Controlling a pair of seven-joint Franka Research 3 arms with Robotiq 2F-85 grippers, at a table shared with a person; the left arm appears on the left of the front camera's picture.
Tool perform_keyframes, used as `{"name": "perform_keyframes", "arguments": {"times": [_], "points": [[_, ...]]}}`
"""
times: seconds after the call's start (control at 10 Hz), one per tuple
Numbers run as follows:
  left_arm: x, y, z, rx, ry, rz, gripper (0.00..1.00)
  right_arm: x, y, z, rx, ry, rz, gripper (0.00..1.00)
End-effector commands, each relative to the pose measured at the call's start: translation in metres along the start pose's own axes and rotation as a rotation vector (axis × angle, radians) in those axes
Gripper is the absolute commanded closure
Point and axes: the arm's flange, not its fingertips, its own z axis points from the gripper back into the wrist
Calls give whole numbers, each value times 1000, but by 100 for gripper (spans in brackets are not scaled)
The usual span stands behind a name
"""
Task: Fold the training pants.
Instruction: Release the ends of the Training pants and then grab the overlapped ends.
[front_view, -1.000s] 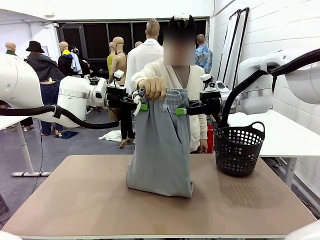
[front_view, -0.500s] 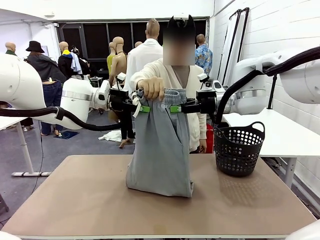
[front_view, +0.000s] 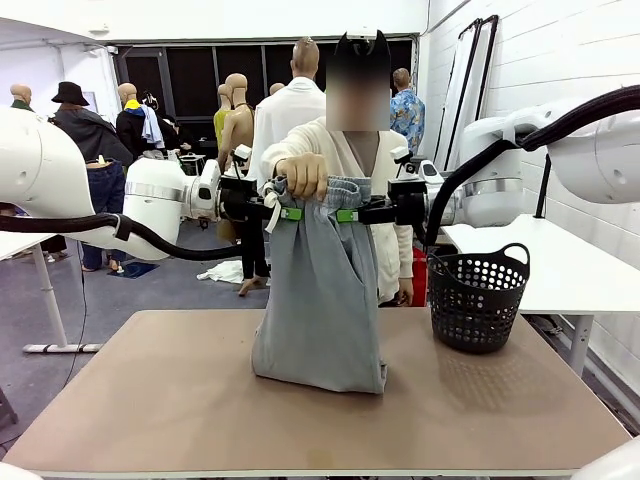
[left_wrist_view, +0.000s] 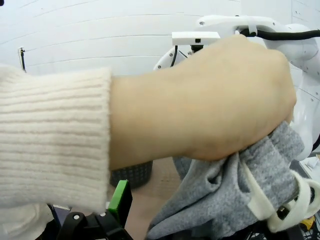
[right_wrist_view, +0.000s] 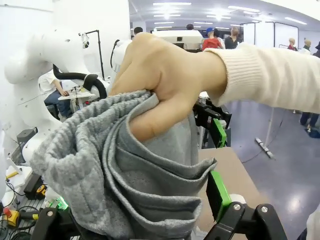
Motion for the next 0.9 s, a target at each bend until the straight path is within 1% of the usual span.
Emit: {"name": "perform_keyframes", "arguments": {"times": [0.0,0.1,0.4,0.5,0.8], "points": [[4,1,-4,36,4,-31,17,1,-11,-3,-38,1,56,19],[4,1,-4,35,3,-34,37,3,-14,3,-66,-3,78,38],[5,1,-3,67,-24,-45,95,5,-20,9,-95,-32,80,96],[5,1,-2,70,-29,-50,100,6,-21,9,-96,-36,83,100],[8,2,-2,92,-48,-62,100,15,-29,11,-93,-48,89,100]]}}
